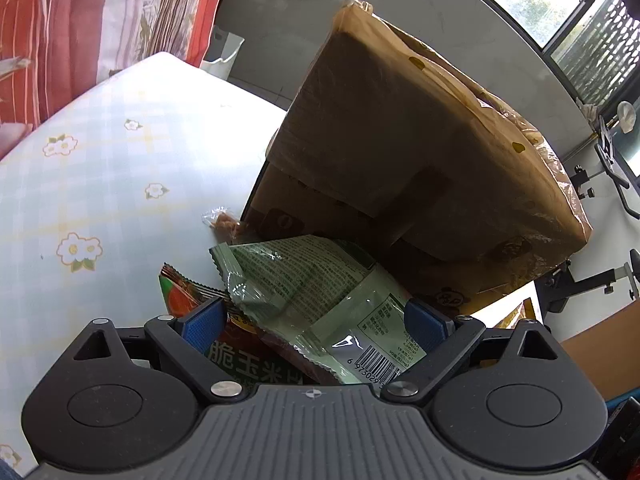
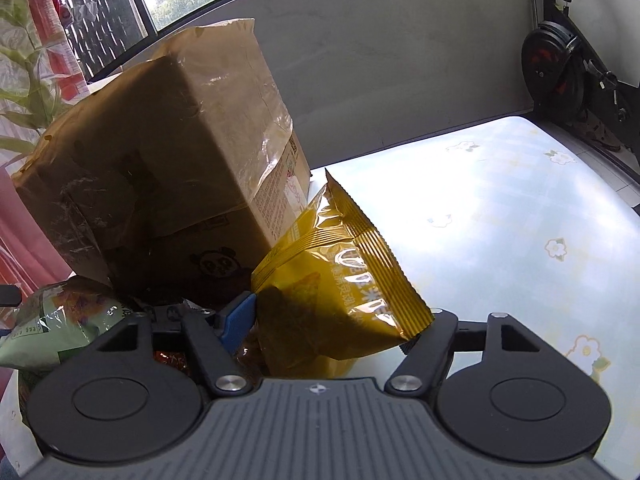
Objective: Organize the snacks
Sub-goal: 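Grasp the green-and-white bag with the left tool while the right tool grasps the yellow bag, then lift both held bags up and carry them over the box opening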
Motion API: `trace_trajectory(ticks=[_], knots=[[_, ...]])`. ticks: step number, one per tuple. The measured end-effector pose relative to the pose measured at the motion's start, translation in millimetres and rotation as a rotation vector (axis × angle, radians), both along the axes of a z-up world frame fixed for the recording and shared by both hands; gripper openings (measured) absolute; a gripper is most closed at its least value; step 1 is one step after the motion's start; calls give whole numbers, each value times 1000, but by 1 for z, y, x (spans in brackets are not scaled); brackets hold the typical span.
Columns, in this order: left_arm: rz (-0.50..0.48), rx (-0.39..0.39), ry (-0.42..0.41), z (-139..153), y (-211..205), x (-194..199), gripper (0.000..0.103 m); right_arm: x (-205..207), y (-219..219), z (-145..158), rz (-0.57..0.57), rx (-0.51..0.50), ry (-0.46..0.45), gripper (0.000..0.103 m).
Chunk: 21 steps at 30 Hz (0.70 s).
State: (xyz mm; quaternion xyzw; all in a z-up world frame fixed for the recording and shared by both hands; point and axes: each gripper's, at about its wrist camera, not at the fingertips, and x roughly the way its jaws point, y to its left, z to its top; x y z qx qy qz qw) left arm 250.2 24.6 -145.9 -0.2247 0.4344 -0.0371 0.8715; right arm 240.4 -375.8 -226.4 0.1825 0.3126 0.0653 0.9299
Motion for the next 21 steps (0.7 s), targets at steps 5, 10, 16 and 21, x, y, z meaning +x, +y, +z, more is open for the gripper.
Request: trace_trajectory(ticks=[5, 10, 16, 21], knots=[[25, -60, 51, -11, -3, 1, 97, -6, 4, 8, -16, -41, -23, 68], [91, -91, 35, -22, -5, 7, 97, -7, 10, 16, -8, -75, -47, 68], [103, -84, 26, -27, -15, 19, 97, -9, 17, 26, 2, -123, -73, 67], [107, -110, 1, -31, -14, 22, 80, -19, 18, 31, 12, -127, -86, 67]])
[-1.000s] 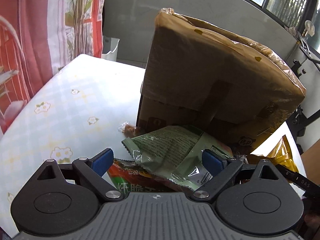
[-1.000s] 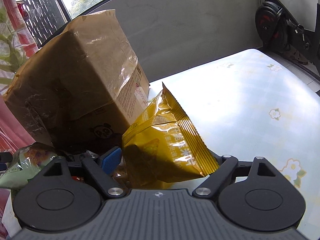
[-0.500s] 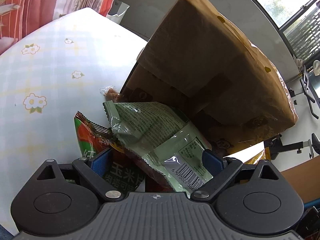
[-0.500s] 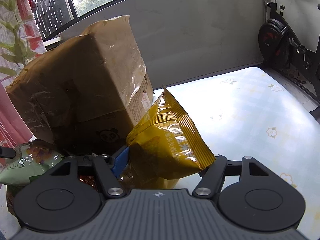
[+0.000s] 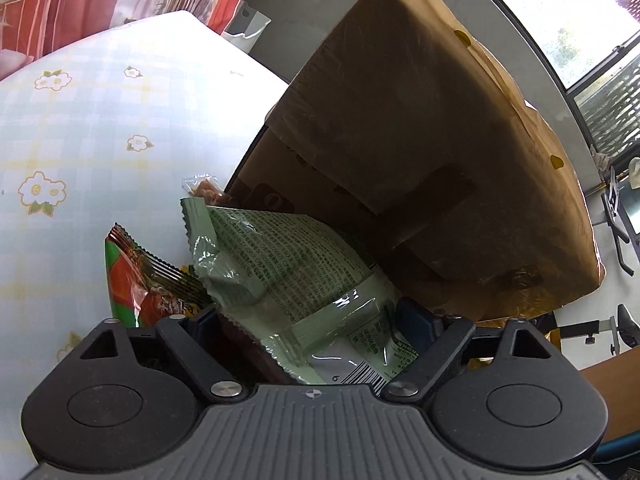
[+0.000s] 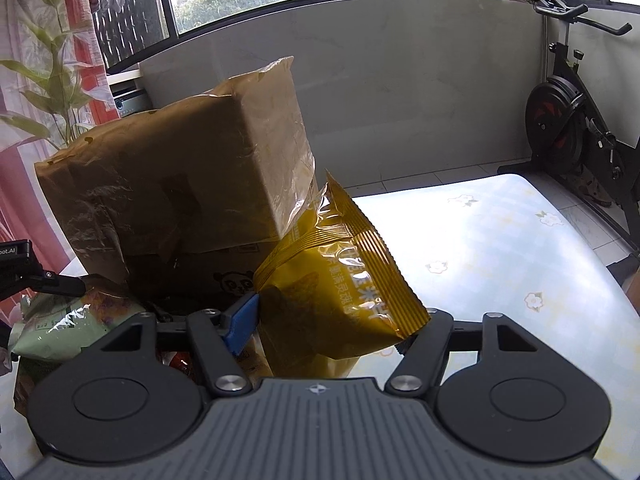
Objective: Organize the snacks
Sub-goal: 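Lift both held bags up and carry them over the box opening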
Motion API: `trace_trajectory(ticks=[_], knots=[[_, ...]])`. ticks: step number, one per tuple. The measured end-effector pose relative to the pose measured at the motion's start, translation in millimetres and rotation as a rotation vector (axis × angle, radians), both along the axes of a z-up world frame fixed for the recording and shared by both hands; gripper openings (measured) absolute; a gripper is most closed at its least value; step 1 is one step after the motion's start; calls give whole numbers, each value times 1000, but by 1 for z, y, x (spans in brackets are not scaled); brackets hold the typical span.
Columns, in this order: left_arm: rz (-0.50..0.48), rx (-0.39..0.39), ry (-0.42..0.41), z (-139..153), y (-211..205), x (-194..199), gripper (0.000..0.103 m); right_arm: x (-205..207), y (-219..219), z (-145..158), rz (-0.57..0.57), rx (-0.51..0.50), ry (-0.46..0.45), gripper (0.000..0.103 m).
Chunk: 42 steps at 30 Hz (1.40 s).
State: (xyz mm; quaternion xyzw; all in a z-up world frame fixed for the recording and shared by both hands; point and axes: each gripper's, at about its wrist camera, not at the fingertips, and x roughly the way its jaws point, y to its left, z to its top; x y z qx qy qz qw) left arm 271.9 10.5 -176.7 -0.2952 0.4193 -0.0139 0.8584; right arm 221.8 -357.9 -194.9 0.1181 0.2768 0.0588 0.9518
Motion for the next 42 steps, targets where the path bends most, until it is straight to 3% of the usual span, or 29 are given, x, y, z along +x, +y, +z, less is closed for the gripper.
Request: trace_trajectory(ticks=[2, 5, 17, 22, 25, 35, 42], knots=[[-25, 20, -32, 4, 1, -4, 69, -3, -1, 3, -1, -3, -7, 67], [-46, 49, -72, 18, 1, -13, 66, -8, -3, 8, -4, -10, -29, 67], [-185, 218, -270, 84, -3, -59, 65, -29, -1, 34, -2, -19, -121, 67], [-254, 235, -303, 112, 4, -68, 65, -39, -4, 51, -3, -14, -165, 67], [-299, 228, -327, 133, 14, -69, 65, -41, -5, 65, -4, -25, -203, 67], [-387, 318, -442, 212, 13, -40, 65, -18, 3, 126, 27, -37, -313, 66], [-403, 382, -515, 243, 4, -23, 65, -5, 16, 149, 32, -34, -371, 65]])
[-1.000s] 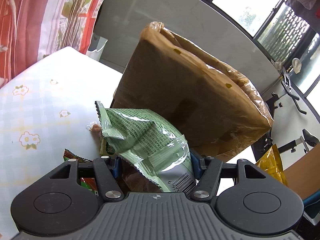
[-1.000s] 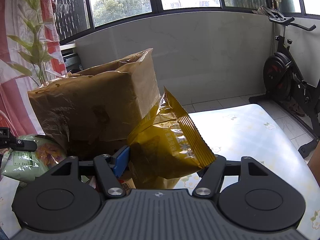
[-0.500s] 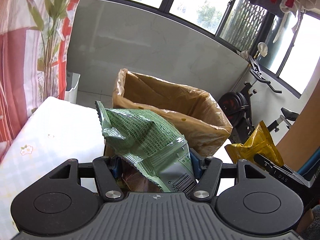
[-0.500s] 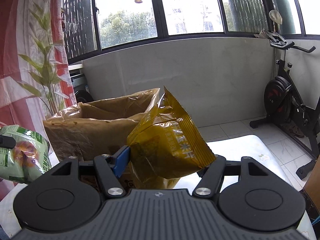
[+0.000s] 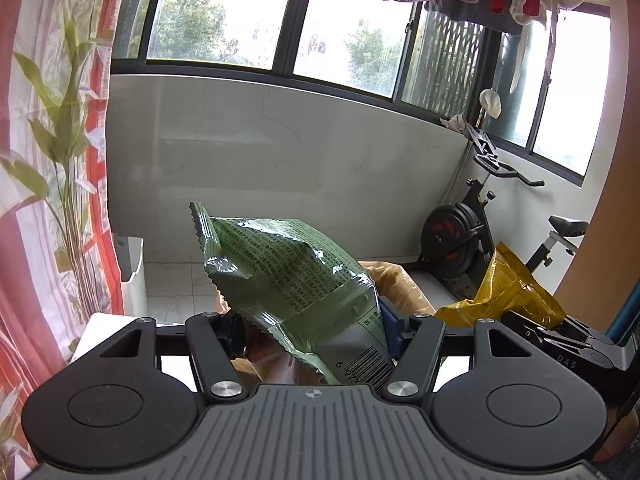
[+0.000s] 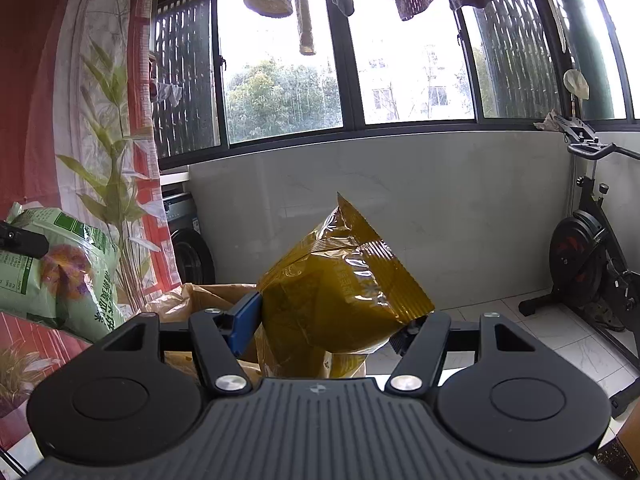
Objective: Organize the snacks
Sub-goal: 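Lift both held bags up and carry them over the box opening, then lower the green bag into the box and open the left tool while the right tool releases the yellow bag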
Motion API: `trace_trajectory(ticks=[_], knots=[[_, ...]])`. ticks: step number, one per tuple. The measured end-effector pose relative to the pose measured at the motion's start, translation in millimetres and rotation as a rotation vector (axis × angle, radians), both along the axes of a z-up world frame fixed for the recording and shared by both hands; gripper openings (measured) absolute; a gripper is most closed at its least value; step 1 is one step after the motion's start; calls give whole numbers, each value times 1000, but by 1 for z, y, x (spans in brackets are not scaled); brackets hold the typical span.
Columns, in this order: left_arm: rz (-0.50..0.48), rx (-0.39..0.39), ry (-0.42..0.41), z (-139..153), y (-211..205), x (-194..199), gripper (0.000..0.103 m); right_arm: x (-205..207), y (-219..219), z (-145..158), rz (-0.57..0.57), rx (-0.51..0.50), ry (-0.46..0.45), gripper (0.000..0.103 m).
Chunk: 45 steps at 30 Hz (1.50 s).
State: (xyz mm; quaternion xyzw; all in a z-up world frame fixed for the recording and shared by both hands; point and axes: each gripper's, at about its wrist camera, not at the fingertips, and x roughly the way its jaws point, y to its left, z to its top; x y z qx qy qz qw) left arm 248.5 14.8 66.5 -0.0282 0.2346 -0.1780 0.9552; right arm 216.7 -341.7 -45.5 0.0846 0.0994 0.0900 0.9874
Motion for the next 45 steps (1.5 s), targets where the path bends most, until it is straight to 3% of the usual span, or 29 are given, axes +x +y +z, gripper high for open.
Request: trace_trajectory(ticks=[9, 15, 21, 24, 28, 31, 36, 37, 38, 40, 43, 45], knots=[[-19, 218, -4, 7, -42, 72, 66, 53, 23, 15, 2, -42, -43, 65], [-26, 343, 86, -22, -73, 127, 66, 107, 44, 0, -15, -81, -9, 65], [-47, 454, 140, -57, -93, 150, 66, 142, 62, -28, -15, -121, 68, 65], [-58, 465, 156, -67, -95, 154, 69, 153, 66, -38, -7, -125, 109, 66], [-64, 447, 141, -68, -91, 163, 87, 163, 66, -48, 15, -113, 173, 73], [-65, 428, 136, -67, -86, 161, 87, 163, 64, -50, 19, -107, 189, 82], [-10, 346, 66, -55, -81, 156, 86, 158, 56, -45, 22, -67, 185, 83], [-9, 321, 40, -50, -78, 152, 81, 155, 55, -44, 24, -58, 180, 83], [-25, 310, 34, -48, -77, 151, 68, 151, 54, -43, 24, -50, 176, 83], [-26, 346, 89, -48, -82, 152, 55, 146, 52, -41, 27, -38, 169, 83], [-6, 354, 143, -58, -84, 157, 53, 141, 52, -40, 36, -19, 164, 83], [-15, 317, 146, -61, -80, 157, 38, 139, 51, -40, 38, -12, 166, 83]])
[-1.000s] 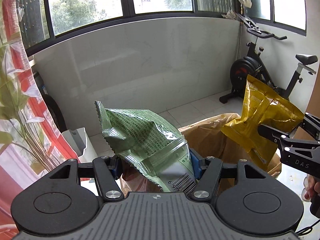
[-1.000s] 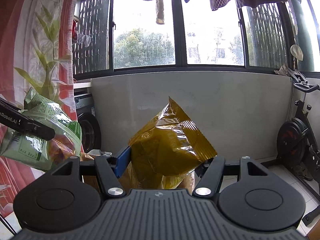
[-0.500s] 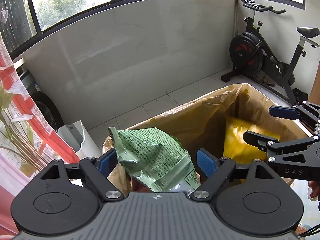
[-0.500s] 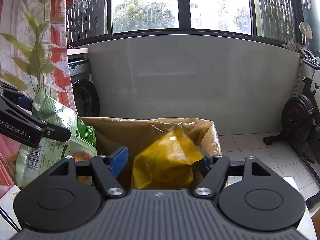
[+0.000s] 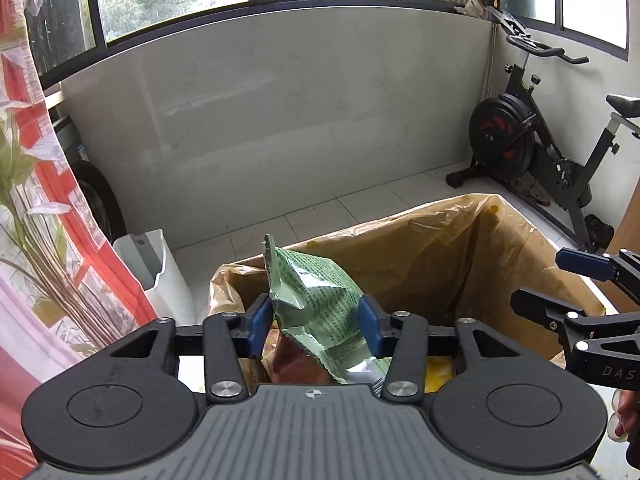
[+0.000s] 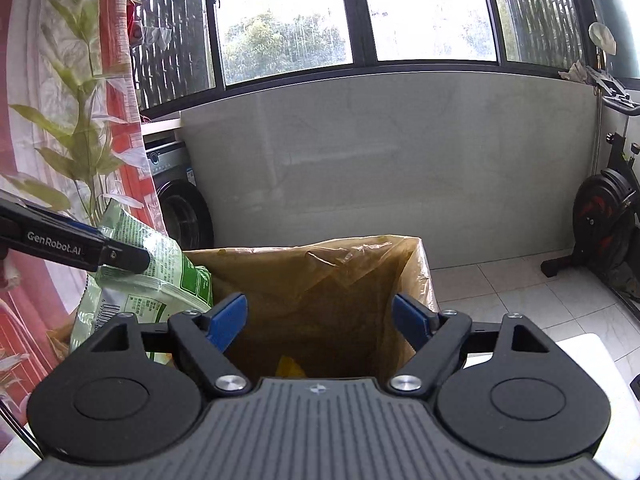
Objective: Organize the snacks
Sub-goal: 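Lower the green bag into the box and open the left tool while the right tool releases the yellow bag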
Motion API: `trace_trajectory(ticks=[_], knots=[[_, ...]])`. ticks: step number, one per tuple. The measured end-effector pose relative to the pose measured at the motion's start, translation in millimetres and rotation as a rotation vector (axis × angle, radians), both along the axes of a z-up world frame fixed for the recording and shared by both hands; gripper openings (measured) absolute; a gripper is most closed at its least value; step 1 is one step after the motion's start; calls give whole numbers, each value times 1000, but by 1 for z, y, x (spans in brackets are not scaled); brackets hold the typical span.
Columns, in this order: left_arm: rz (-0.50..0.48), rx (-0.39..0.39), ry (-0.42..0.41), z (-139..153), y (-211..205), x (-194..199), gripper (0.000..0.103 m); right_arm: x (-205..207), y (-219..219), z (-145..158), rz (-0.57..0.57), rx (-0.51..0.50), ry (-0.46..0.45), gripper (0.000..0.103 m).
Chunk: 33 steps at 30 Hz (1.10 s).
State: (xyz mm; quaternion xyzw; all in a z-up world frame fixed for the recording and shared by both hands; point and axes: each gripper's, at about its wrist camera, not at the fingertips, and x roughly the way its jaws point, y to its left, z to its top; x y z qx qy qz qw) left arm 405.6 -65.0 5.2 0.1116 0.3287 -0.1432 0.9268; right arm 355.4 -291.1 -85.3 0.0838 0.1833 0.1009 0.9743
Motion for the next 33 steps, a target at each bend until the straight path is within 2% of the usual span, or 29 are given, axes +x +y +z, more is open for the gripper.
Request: trace_trajectory(ticks=[1, 5, 17, 25, 28, 31, 33], knots=[[4, -8, -3, -1, 1, 1, 34, -1, -1, 0, 2, 2, 0, 83], [-18, -33, 13, 1, 3, 6, 30, -3, -1, -2, 12, 11, 1, 83], [-34, -42, 70, 5, 5, 14, 28, -3, -7, -2, 13, 41, -4, 83], [-55, 11, 155, -23, -18, 36, 29, 0, -8, -7, 4, 44, 26, 83], [-31, 54, 236, -50, -21, 47, 29, 0, -10, -8, 3, 43, 26, 83], [13, 91, 267, -70, -17, 55, 30, -1, -12, -10, 5, 48, 27, 83], [15, 89, 268, -72, -14, 56, 31, -1, -11, -10, 11, 44, 26, 83]])
